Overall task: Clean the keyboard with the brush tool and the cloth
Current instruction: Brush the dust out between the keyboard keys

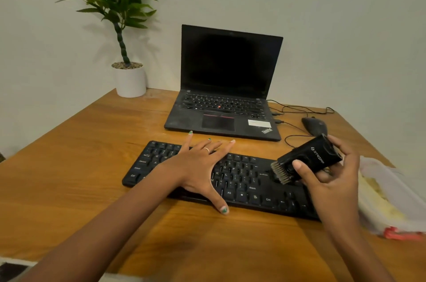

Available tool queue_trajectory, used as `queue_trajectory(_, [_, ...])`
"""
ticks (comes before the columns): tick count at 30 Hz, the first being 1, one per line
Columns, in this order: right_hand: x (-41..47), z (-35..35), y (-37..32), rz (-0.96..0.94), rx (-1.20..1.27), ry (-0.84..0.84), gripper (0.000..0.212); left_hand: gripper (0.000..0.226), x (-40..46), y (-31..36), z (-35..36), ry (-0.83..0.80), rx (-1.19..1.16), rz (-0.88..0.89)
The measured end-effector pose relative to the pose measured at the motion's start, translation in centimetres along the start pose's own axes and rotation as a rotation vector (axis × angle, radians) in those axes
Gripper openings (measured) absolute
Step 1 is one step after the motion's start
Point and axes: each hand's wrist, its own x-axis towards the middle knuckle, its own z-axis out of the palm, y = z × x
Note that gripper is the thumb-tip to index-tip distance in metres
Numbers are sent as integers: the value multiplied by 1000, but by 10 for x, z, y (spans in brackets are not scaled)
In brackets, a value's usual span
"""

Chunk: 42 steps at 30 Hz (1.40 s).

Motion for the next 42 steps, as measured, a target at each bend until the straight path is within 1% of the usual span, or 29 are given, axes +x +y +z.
queue_trajectory(3, [5, -8, 1, 28, 9, 22, 68, 139, 11, 3, -4, -89, -10, -5])
queue_trajectory(5, [7, -7, 1, 39, 31, -1, 67, 139, 13, 4, -6, -130, -17, -19])
queue_trajectory(7, [8, -1, 2, 37, 31, -77, 67, 138, 15, 6, -7, -148, -12, -31])
queue_trajectory(9, [6, 10, 3, 30, -12, -197, 67, 137, 15, 8, -8, -156, -4, -39])
queue_trajectory(11, [5, 21, 5, 4, -153, -322, 68, 136, 15, 8, -7, -160, 0, -47])
queue_trajectory(12, [6, 24, 5, -24, -267, -359, 68, 136, 15, 8, -7, -160, 3, -49])
queue_trajectory(14, [13, 27, 1, -155, -576, -346, 68, 136, 15, 8, -7, -160, 8, -52])
queue_trajectory(15, [18, 27, 0, -231, -681, -303, 67, 136, 15, 8, -8, -163, 10, -52])
queue_trajectory(16, [22, 25, 1, -274, -707, -251, 66, 137, 15, 8, -8, -167, 11, -51])
queue_trajectory(17, [26, 23, 1, -244, -617, -218, 65, 137, 15, 9, -8, -169, 13, -51])
queue_trajectory(18, [27, 22, -1, -163, -450, -206, 65, 137, 15, 8, -8, -169, 16, -51])
queue_trajectory(20, [27, 20, -1, 19, -158, -253, 64, 136, 14, 7, -8, -171, 21, -54])
queue_trajectory(21, [27, 18, 1, 56, -138, -315, 63, 136, 13, 6, -8, -171, 23, -55])
queue_trajectory(22, [25, 15, 5, 73, -167, -370, 62, 136, 13, 6, -8, -173, 23, -57])
queue_trajectory(23, [25, 12, 8, 77, -237, -386, 61, 135, 12, 6, -8, -175, 22, -59])
queue_trajectory(25, [29, 5, 4, 68, -413, -288, 63, 134, 10, 6, -8, -176, 16, -66])
queue_trajectory(28, [39, -8, -3, -88, -796, -128, 65, 134, 8, 5, -9, -183, 6, -73])
queue_trajectory(29, [41, -11, -5, -116, -820, -87, 65, 134, 8, 4, -8, -185, 3, -78])
queue_trajectory(30, [41, -12, -7, -88, -756, -68, 65, 135, 8, 2, -8, -187, 4, -86])
queue_trajectory(31, [40, -11, -10, -27, -622, -76, 65, 135, 7, 0, -8, -189, 7, -95])
queue_trajectory(33, [33, -6, -13, 76, -405, -175, 64, 135, 5, -5, -8, -192, 7, -114])
queue_trajectory(35, [23, -2, -8, 130, -358, -311, 63, 136, 1, -9, -8, -194, 0, -131])
queue_trajectory(36, [19, -2, -4, 139, -386, -326, 62, 136, 0, -11, -8, -196, -4, -138])
queue_trajectory(37, [18, -3, -3, 131, -442, -289, 61, 136, -2, -13, -8, -197, -8, -143])
queue_trajectory(40, [24, -9, -9, 20, -737, -92, 65, 135, -4, -14, -7, -198, -23, -148])
queue_trajectory(41, [27, -11, -12, -21, -793, -49, 67, 135, -4, -14, -7, -200, -26, -147])
queue_trajectory(42, [29, -12, -14, -41, -778, -35, 68, 135, -4, -14, -7, -202, -27, -147])
